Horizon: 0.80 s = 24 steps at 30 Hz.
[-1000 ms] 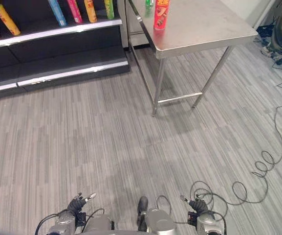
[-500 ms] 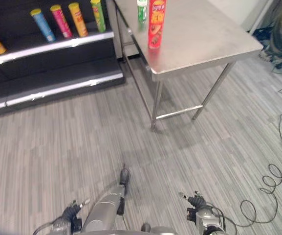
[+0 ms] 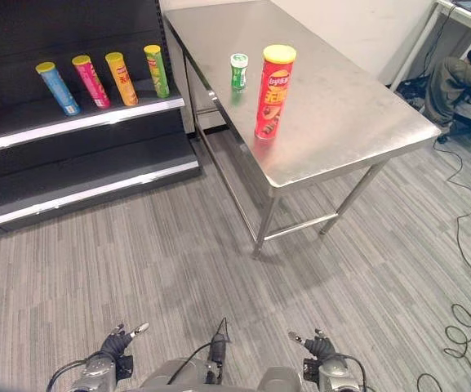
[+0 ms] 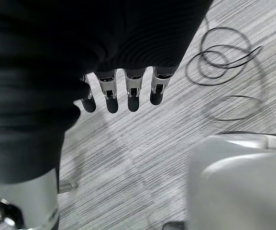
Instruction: Put the goods on the table back onto the shelves and tidy them up.
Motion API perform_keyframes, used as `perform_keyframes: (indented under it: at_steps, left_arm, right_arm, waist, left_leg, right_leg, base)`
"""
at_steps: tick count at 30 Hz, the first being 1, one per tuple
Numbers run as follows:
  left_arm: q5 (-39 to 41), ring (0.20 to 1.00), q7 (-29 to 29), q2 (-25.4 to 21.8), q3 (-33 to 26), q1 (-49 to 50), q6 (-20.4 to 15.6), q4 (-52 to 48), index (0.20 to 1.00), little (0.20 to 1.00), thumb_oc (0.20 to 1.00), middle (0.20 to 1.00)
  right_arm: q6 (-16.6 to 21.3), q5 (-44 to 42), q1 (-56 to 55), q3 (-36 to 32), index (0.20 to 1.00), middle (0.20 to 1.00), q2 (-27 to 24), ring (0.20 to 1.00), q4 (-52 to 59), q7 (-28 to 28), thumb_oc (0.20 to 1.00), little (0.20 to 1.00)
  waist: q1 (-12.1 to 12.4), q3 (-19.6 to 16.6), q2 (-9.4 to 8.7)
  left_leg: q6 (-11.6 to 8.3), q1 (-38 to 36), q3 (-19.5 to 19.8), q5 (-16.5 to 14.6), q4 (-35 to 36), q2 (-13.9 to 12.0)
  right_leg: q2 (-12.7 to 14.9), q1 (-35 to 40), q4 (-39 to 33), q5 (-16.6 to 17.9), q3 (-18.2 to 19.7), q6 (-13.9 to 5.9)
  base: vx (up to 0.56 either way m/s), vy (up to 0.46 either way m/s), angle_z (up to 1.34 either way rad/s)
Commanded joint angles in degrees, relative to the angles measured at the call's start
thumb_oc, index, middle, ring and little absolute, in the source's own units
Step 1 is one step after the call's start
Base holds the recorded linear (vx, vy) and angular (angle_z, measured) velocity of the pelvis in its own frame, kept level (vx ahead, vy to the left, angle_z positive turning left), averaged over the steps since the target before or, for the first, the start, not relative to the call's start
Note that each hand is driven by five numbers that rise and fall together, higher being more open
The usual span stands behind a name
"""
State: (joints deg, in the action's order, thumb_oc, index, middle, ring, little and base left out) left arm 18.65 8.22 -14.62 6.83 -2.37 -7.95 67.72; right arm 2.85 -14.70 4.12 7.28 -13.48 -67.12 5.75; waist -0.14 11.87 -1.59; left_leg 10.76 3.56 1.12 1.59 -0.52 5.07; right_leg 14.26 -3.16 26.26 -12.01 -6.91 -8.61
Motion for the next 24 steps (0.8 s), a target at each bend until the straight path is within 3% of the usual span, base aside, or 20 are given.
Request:
perform_keyframes:
  at_steps: [1, 3, 7, 11, 15, 17, 20, 22, 24]
  left_arm:
    - [-1.9, 1.0, -0.1, -1.4, -0.3, -1.0, -0.7, -1.1, 1.0, 1.0, 1.0, 1.0]
    - [-2.5, 1.0, -0.3, -0.9, -0.2, -1.1, -0.7, -0.8, 1.0, 1.0, 1.0, 1.0]
    - [-3.3, 1.0, -0.5, 0.0, 0.2, -1.4, -0.6, 0.1, 1.0, 1.0, 1.0, 1.0]
    - [-3.8, 1.0, -0.7, 0.2, 1.0, -1.7, -0.7, 0.0, 1.0, 1.0, 1.0, 1.0]
    - [-3.3, 1.0, -0.6, 0.5, 2.0, -2.4, -0.8, -1.2, 1.0, 1.0, 1.0, 1.0]
    - [-3.4, 1.0, -0.7, 0.9, 2.8, -2.6, -0.8, -1.7, 1.0, 1.0, 1.0, 1.0]
    - [-2.1, 1.0, -0.6, 1.0, 2.7, -2.3, -0.8, -3.8, 1.0, 1.0, 1.0, 1.0]
    - [-1.4, 1.0, -0.1, 1.2, 2.4, -2.2, -0.9, -4.0, 1.0, 1.0, 1.0, 1.0]
    - [-0.4, 1.0, 0.1, 1.5, 2.2, -2.1, -1.0, -4.3, 1.0, 1.0, 1.0, 1.0]
  right_arm:
    - [0.2, -1.5, 1.1, -0.6, 1.0, 1.0, -2.2, 1.0, 0.7, 0.9, 1.0, 1.0]
    - [0.3, -1.7, 1.0, -0.4, 1.0, 1.0, -2.4, 1.0, 0.2, 0.9, 1.0, 1.0]
    - [0.7, -1.7, 0.7, 0.1, 1.0, 1.0, -2.5, 1.0, -0.3, 1.1, 1.0, 1.0]
    - [0.8, -1.3, 0.3, 0.8, 1.0, 1.0, -2.5, 1.0, -0.3, 0.8, 1.0, 1.0]
    - [1.1, -1.6, 0.4, 1.2, 1.0, 1.0, -3.2, 1.0, 0.7, 0.9, 1.0, 1.0]
    - [1.4, -2.2, 0.5, 0.9, 1.0, 1.0, -3.7, 1.0, 0.9, 1.0, 1.0, 1.0]
    - [1.6, -2.0, 1.2, 1.2, 1.0, 1.0, -4.6, 1.0, 1.5, 1.4, 1.0, 1.0]
    - [1.3, -2.2, 1.8, 1.2, 1.0, 1.0, -4.9, 1.0, 1.0, 1.5, 1.0, 1.0]
    - [1.0, -2.6, 2.0, 0.7, 1.0, 1.0, -5.2, 1.0, 0.5, 1.5, 1.0, 1.0]
  waist:
    - [-2.8, 3.3, -1.94]
    - [-3.4, 4.0, -2.55]
    - [-3.5, 3.8, -3.4]
    - [-3.4, 3.3, -3.91]
    - [-3.9, 1.5, -3.14]
    - [-4.2, 1.4, -2.39]
    - [-3.4, 3.0, -2.44]
    - [-2.8, 4.1, -2.96]
    - [-2.5, 4.3, -3.2]
  left_leg:
    - [-10.48, -3.4, 2.2, -9.1, -4.7, -2.3]
    - [-10.44, -4.7, 3.6, -10.2, -5.3, -1.3]
    - [-10.55, -7.1, 5.4, -11.6, -4.9, -0.3]
    - [-11.13, -8.8, 6.4, -13.5, -5.6, -0.4]
    - [-13.85, -10.2, 6.2, -14.8, -7.7, -4.0]
    - [-15.59, -9.3, 5.8, -12.7, -13.2, -5.6]
    - [-17.12, -3.5, 6.0, -6.1, -30.2, -5.4]
    - [-15.99, 0.2, 4.3, -5.4, -35.5, -5.8]
    - [-15.09, 2.5, 1.8, -7.1, -31.6, -8.1]
  right_leg:
    - [-7.7, -5.3, -14.7, 8.2, -2.4, 0.25]
    - [-10.2, -6.4, -18.3, 9.2, -1.2, -0.18]
    - [-12.5, -6.4, -22.3, 10.8, -1.0, 0.58]
    - [-12.6, -5.0, -23.0, 10.6, -0.9, 1.45]
    - [-12.9, -3.5, -21.4, 8.1, -1.9, 3.04]
    - [-13.0, -1.8, -20.6, 6.1, -3.1, 4.34]
    - [-13.2, 2.2, -20.7, 4.3, -3.6, 6.44]
    - [-12.7, 4.0, -20.9, 3.4, -2.9, 6.89]
    - [-11.3, 5.6, -21.4, 2.5, -2.8, 6.15]
  base:
    - [0.27, -0.027, -0.04]
    - [0.22, -0.025, 0.08]
    - [0.22, -0.054, 0.27]
    - [0.19, -0.081, 0.14]
    - [0.28, -0.148, 0.23]
    - [0.22, -0.085, 0.35]
    - [0.18, -0.042, 0.26]
    - [0.18, -0.006, -0.09]
    - [0.24, 0.077, -0.17]
